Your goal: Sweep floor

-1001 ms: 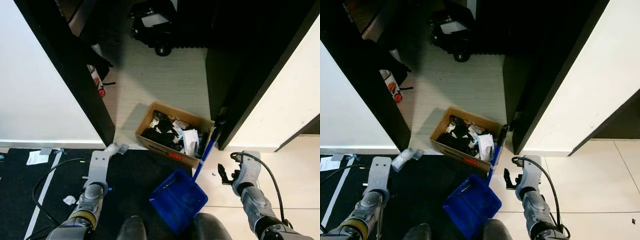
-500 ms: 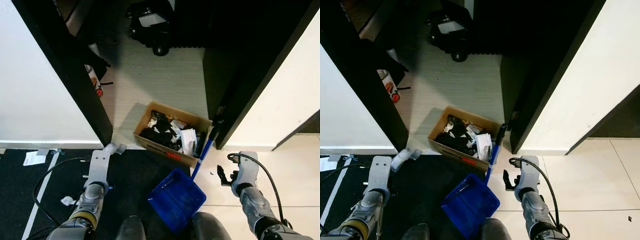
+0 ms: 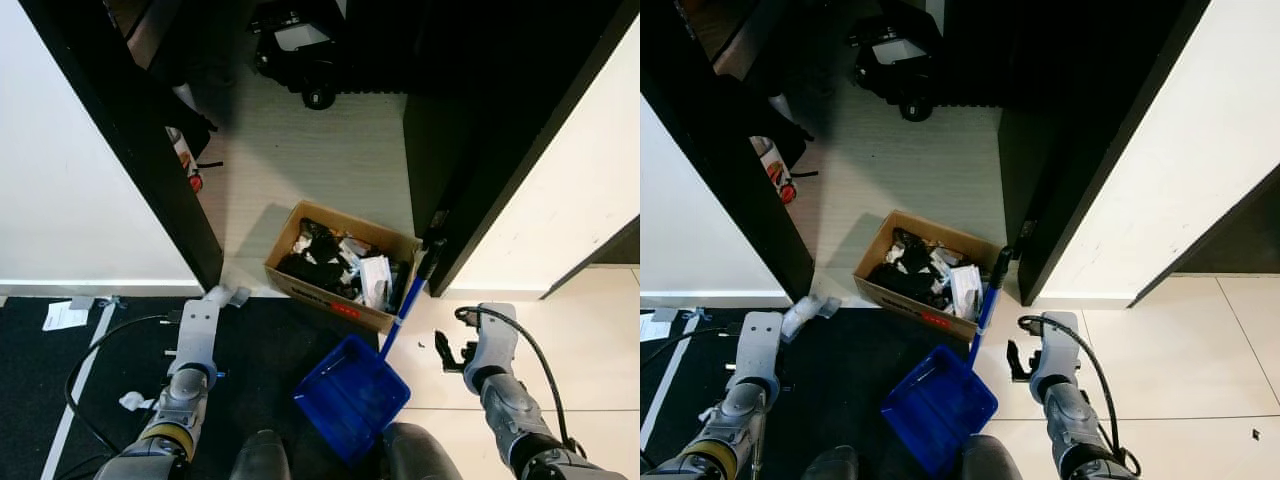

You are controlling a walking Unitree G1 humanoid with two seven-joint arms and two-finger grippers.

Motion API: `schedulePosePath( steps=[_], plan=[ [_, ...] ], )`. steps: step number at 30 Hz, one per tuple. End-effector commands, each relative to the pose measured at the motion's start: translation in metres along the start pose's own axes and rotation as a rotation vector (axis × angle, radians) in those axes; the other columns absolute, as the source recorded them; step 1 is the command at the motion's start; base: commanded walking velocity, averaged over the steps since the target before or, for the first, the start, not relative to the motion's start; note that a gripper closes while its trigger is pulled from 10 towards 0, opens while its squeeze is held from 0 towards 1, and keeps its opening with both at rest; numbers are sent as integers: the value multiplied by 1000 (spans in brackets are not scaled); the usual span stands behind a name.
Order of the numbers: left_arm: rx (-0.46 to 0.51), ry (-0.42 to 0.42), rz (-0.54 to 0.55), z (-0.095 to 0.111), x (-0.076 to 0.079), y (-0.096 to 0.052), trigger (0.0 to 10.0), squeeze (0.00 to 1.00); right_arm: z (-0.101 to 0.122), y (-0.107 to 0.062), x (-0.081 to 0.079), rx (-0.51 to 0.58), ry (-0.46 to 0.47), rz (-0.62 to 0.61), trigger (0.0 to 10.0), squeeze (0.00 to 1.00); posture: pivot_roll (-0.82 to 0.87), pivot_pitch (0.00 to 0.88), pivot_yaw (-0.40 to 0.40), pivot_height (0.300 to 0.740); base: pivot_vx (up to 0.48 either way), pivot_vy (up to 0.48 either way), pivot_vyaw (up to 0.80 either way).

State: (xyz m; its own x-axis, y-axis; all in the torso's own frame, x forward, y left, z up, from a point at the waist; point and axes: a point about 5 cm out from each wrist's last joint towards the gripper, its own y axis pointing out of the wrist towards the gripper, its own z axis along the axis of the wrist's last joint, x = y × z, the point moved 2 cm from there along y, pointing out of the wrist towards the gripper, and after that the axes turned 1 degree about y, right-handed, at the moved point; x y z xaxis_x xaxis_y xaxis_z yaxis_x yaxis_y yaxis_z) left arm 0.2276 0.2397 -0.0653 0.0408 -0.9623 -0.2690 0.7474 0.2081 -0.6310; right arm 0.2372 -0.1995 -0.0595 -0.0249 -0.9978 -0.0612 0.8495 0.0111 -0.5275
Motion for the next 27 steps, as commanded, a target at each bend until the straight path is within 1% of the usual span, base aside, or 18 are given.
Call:
schedulePosePath(
  steps=[1,5,10,16,27],
  plan=[
    [-3,-24,-3,-2,4,-1,10000,0,-5,-2,3,-31,-6,-8,10000,0,-4,32,-19,740,0,0,0],
    [-36,-42,3,-8,9,-2,10000,0,-5,-1,4,-36,-26,-5,10000,0,-11,29,-28,740,0,0,0],
    [-40,-55,5,-8,12,-2,10000,0,-4,-1,5,-40,-38,-5,10000,0,-16,25,-33,740,0,0,0],
    [-33,-71,9,-5,20,-1,10000,0,-2,0,7,-40,-55,-20,10000,0,-33,21,-30,740,0,0,0],
    [-32,-66,7,-5,23,-2,10000,0,-2,0,9,-34,-51,-35,10000,0,-35,35,-30,740,0,0,0]
  ],
)
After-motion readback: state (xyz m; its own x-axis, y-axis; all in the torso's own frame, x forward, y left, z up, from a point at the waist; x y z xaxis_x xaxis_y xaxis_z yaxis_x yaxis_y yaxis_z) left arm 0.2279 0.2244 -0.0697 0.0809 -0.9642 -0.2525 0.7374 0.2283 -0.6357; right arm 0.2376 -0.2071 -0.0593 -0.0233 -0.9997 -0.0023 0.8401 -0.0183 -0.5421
